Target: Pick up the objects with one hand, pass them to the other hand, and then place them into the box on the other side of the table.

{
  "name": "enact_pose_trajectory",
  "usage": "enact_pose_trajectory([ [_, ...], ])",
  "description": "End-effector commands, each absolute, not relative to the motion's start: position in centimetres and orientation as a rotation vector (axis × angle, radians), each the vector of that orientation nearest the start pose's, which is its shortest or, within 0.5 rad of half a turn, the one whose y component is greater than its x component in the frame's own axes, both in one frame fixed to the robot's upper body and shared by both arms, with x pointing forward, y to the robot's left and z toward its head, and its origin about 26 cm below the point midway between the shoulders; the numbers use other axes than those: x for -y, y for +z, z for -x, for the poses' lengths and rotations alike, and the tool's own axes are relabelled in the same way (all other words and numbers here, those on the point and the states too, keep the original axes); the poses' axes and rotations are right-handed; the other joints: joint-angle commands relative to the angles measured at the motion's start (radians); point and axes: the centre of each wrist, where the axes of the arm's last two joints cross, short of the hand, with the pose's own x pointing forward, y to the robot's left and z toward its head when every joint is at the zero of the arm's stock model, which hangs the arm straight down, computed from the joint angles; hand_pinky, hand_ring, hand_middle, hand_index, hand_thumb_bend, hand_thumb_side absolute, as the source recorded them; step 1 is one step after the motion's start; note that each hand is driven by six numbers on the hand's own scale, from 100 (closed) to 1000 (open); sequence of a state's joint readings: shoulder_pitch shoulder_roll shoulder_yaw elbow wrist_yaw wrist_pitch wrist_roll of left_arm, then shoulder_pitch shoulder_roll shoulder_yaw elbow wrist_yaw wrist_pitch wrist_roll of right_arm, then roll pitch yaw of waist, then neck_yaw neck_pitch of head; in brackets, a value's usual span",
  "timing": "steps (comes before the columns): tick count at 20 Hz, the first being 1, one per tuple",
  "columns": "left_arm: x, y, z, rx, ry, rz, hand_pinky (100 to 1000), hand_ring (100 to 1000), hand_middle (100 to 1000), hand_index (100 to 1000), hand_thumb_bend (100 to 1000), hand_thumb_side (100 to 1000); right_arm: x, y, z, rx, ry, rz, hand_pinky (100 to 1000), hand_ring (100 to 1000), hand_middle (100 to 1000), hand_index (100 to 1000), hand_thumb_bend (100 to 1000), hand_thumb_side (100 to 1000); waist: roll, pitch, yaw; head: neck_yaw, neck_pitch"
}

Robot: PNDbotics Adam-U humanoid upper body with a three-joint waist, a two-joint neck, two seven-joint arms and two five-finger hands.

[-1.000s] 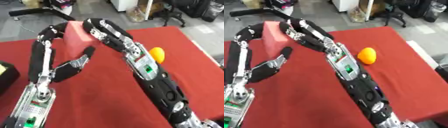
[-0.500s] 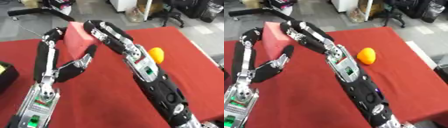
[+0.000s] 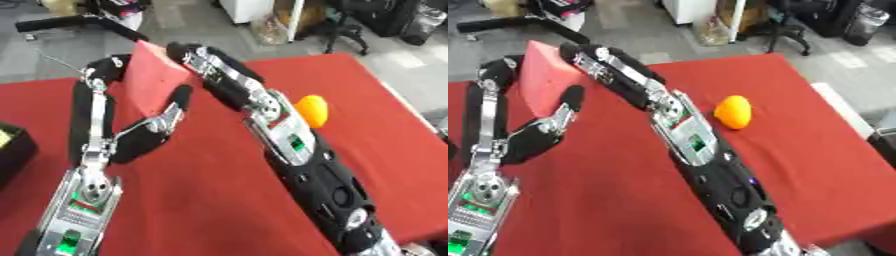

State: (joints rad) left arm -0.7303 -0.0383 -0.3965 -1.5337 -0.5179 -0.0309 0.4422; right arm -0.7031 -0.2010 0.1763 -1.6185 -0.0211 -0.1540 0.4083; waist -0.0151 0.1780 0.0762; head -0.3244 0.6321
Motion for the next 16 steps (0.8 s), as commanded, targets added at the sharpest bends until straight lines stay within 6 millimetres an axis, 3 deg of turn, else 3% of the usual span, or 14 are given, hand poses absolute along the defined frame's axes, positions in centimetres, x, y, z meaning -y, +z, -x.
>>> enact_pose_trajectory([
  [1,-4.4,21.1,-35.2,2.503,-0.282,-0.283,618,350,307,469,100,521,15.5,23.1,-37.4,2.291,1.054,-0.360,655,500,572,708,100,1000,0.000,-0.014,0.001,0.014,-0.005],
  [10,-5.8,20.7,-35.0,2.480,-0.205,-0.272,615,338,294,456,100,540,16.0,23.2,-37.4,2.286,1.045,-0.337,697,558,667,803,100,1000,-0.003,-0.016,0.007,0.020,-0.007],
  [16,-7.0,19.4,-35.6,2.427,-0.214,-0.339,615,337,294,461,100,550,16.9,25.1,-37.0,2.352,1.065,-0.285,765,641,766,852,100,1000,-0.003,-0.020,0.011,0.020,-0.007],
])
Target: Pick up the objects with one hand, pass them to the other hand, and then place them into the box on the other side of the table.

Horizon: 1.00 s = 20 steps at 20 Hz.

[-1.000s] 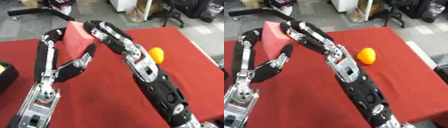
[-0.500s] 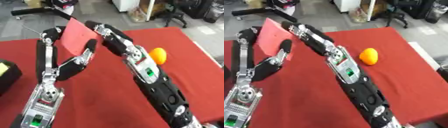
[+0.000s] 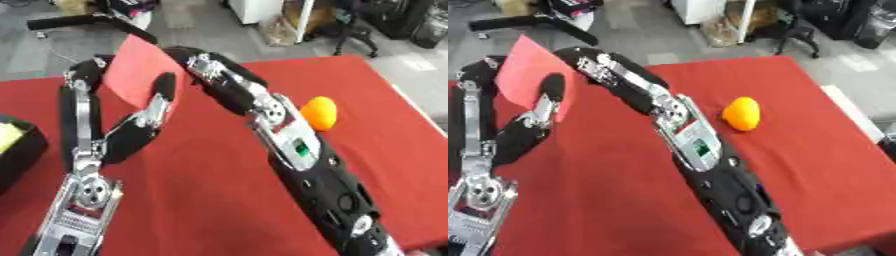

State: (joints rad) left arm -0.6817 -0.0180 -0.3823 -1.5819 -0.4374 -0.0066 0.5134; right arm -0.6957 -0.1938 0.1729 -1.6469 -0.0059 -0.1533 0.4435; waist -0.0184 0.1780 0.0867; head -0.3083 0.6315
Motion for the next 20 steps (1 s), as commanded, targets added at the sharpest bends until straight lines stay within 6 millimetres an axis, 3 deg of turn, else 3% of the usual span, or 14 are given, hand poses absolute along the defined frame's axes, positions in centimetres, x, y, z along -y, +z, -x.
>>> enact_pose_trajectory([
  [1,-7.3,19.0,-35.8,2.414,-0.220,-0.357,615,337,295,462,100,549,17.3,25.6,-36.9,2.373,1.061,-0.266,770,650,772,855,100,1000,0.000,-0.021,0.002,0.004,-0.005],
  [5,-8.5,17.6,-36.3,2.360,-0.228,-0.446,613,334,293,462,100,552,18.8,27.8,-36.4,2.469,1.020,-0.154,775,652,771,859,100,1000,0.002,-0.026,0.007,0.016,-0.005],
  [8,-10.1,16.6,-36.6,2.312,-0.219,-0.526,612,334,293,465,100,552,20.1,28.8,-36.1,2.530,0.947,-0.048,770,642,758,855,100,1000,0.007,-0.029,0.010,0.059,-0.006],
  [10,-11.6,16.2,-36.8,2.286,-0.208,-0.594,617,342,301,474,100,535,21.1,29.0,-35.9,2.550,0.895,0.022,766,634,750,851,100,1000,0.010,-0.032,0.011,0.122,-0.013],
  [14,-15.5,16.8,-37.1,2.245,-0.239,-0.785,629,362,317,493,115,481,22.7,28.1,-35.8,2.529,0.833,0.120,760,619,732,840,100,1000,0.022,-0.038,0.010,0.296,-0.029],
  [17,-19.8,17.9,-37.2,2.184,-0.353,-1.003,649,395,351,528,238,377,23.5,26.6,-35.9,2.478,0.836,0.153,755,600,695,810,100,1000,0.031,-0.047,0.004,0.401,-0.022],
  [20,-24.5,19.4,-37.3,2.048,-0.536,-1.265,669,426,385,558,365,303,23.9,24.8,-36.2,2.420,0.872,0.150,754,595,690,802,100,1000,0.042,-0.059,-0.007,0.464,-0.008],
])
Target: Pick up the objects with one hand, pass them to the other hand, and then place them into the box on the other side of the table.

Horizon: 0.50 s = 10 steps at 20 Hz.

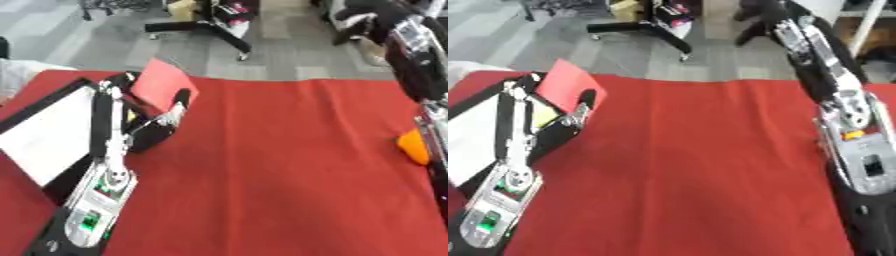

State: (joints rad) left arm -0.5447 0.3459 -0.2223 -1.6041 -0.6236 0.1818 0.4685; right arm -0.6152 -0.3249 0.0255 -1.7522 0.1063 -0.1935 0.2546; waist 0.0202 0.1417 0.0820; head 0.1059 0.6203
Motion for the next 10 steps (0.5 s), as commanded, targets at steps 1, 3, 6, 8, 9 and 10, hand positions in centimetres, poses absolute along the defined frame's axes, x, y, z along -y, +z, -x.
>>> enact_pose_trajectory([
  [1,-25.9,19.9,-37.4,1.985,-0.599,-1.347,676,438,396,568,414,291,24.0,24.3,-36.2,2.406,0.880,0.145,754,592,687,799,100,1000,0.006,-0.027,-0.005,0.064,0.009],
  [3,-28.6,20.6,-37.9,1.841,-0.707,-1.489,689,460,419,584,514,251,24.1,23.5,-36.3,2.382,0.893,0.135,754,590,683,798,100,1000,0.012,-0.035,-0.012,0.084,0.019],
  [6,-32.8,21.1,-38.8,1.570,-0.872,-1.696,707,491,453,610,626,263,24.3,22.7,-36.4,2.359,0.907,0.124,754,588,681,796,100,1000,0.017,-0.043,-0.022,0.093,0.031],
  [8,-35.3,21.1,-39.4,1.386,-0.946,-1.772,719,510,469,622,692,280,24.4,22.3,-36.4,2.348,0.908,0.121,753,585,678,794,100,1000,0.020,-0.046,-0.027,0.091,0.033],
  [9,-36.5,20.9,-39.8,1.292,-0.971,-1.798,725,519,468,626,718,302,24.4,22.2,-36.4,2.343,0.908,0.118,752,584,677,793,100,1000,0.021,-0.047,-0.030,0.090,0.032],
  [10,-37.7,20.6,-40.1,1.196,-0.994,-1.812,727,522,472,628,729,309,24.4,22.0,-36.4,2.338,0.909,0.114,752,583,677,793,100,1000,0.022,-0.048,-0.032,0.090,0.031],
])
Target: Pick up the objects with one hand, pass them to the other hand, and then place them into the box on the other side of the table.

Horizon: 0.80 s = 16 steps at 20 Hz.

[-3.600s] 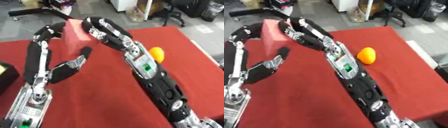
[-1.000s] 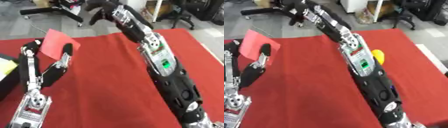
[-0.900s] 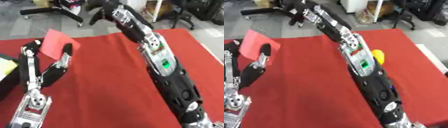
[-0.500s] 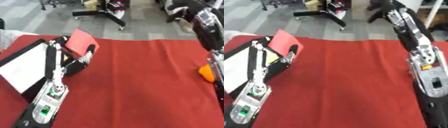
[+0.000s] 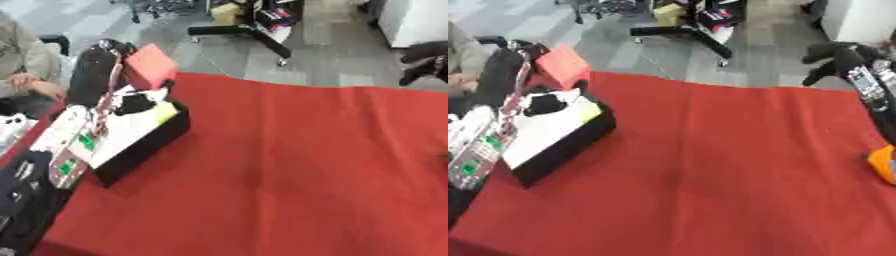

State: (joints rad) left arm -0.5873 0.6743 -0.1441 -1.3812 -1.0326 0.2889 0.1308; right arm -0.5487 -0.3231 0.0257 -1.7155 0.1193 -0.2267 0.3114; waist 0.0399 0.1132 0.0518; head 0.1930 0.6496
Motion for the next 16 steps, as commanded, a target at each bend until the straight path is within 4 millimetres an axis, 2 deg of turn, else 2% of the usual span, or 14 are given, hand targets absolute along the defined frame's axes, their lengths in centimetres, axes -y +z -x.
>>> enact_pose_trajectory([
  [1,-38.6,20.4,-40.4,1.120,-1.016,-1.818,736,535,491,636,755,345,24.4,21.9,-36.5,2.334,0.911,0.111,752,583,676,792,100,1000,0.003,-0.020,-0.004,0.003,0.000],
  [3,-40.2,19.3,-41.0,0.954,-1.076,-1.789,749,559,518,654,781,402,24.4,21.7,-36.5,2.328,0.915,0.104,752,582,676,792,100,1000,0.004,-0.021,-0.008,0.004,-0.003],
  [6,-41.5,18.2,-41.7,0.781,-1.149,-1.734,760,581,546,681,803,456,24.4,21.4,-36.5,2.319,0.915,0.100,752,581,675,791,100,1000,0.003,-0.022,-0.013,-0.001,-0.005],
  [9,-41.7,17.5,-42.1,0.698,-1.182,-1.670,794,686,702,811,932,653,24.4,21.3,-36.5,2.317,0.912,0.097,751,580,674,791,100,1000,0.001,-0.021,-0.016,-0.009,-0.007],
  [11,-41.4,17.7,-42.1,0.698,-1.184,-1.652,801,706,730,841,971,698,24.5,21.3,-36.5,2.316,0.910,0.098,751,580,674,791,100,1000,0.000,-0.019,-0.017,-0.014,-0.008],
  [13,-41.0,18.5,-42.0,0.740,-1.172,-1.660,802,703,732,845,962,725,24.5,21.3,-36.5,2.313,0.906,0.100,751,579,674,790,100,1000,0.000,-0.018,-0.017,-0.015,-0.008],
  [14,-40.7,19.1,-41.9,0.774,-1.157,-1.671,798,689,717,833,905,753,24.6,21.2,-36.5,2.312,0.905,0.101,751,579,673,790,100,1000,0.000,-0.017,-0.016,-0.014,-0.008],
  [16,-39.9,20.7,-41.4,0.877,-1.113,-1.688,793,668,698,822,838,741,24.6,21.2,-36.6,2.310,0.900,0.103,751,579,673,790,100,1000,0.001,-0.016,-0.014,-0.017,-0.009],
])
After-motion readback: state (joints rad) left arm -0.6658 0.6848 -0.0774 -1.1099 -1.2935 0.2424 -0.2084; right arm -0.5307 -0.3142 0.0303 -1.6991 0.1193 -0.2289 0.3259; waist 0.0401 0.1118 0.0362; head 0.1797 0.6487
